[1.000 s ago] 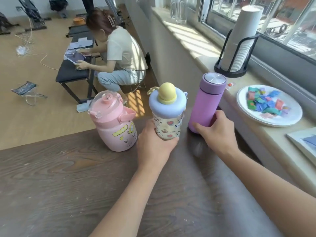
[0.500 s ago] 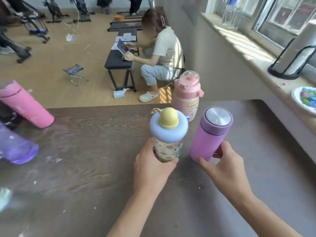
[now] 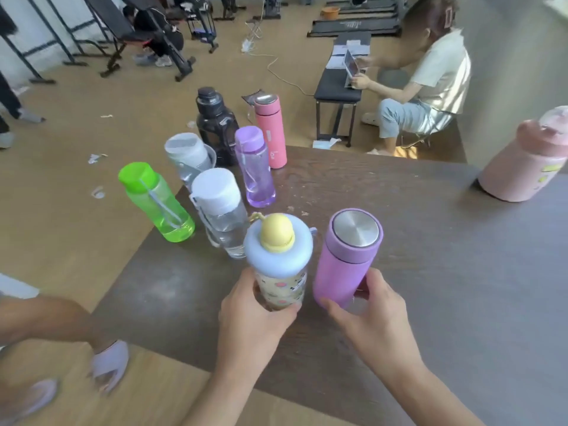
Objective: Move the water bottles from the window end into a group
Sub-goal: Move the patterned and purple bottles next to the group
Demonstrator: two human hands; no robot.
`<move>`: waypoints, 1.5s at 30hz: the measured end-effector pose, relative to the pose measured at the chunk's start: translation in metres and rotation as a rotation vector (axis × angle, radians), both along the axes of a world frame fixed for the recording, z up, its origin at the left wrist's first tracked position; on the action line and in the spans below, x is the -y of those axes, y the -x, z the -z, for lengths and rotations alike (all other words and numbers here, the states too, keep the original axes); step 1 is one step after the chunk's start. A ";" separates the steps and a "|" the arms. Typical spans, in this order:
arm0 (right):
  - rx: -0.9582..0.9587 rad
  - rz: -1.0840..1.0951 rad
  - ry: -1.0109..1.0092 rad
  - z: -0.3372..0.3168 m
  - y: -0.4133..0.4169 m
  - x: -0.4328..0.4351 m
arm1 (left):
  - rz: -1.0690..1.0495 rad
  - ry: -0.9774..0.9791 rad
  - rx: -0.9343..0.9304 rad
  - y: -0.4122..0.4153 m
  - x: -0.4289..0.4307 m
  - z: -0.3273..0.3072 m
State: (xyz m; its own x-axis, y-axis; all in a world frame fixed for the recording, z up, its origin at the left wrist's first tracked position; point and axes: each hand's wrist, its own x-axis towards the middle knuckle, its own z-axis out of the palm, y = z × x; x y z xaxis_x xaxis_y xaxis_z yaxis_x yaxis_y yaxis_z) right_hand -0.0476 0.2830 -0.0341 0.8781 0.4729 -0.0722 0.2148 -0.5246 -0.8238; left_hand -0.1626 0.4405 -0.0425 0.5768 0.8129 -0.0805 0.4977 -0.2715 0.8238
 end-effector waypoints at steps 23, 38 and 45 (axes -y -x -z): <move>-0.021 -0.210 0.045 0.026 0.122 -0.163 | -0.289 0.060 0.067 0.137 -0.185 0.028; 0.049 -0.268 0.036 0.037 0.124 -0.161 | -0.280 0.101 0.203 0.130 -0.169 0.032; 0.041 -0.441 0.060 0.044 0.106 -0.132 | -0.437 -0.121 -0.001 0.128 -0.080 0.045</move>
State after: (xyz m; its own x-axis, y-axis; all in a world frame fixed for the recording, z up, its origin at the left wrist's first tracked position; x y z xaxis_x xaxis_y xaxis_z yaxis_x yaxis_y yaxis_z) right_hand -0.1535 0.4151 -0.0777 0.5961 0.7989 -0.0804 0.4605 -0.4222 -0.7809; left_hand -0.2910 0.5205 -0.0871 0.1774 0.9837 0.0294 0.5873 -0.1298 0.7989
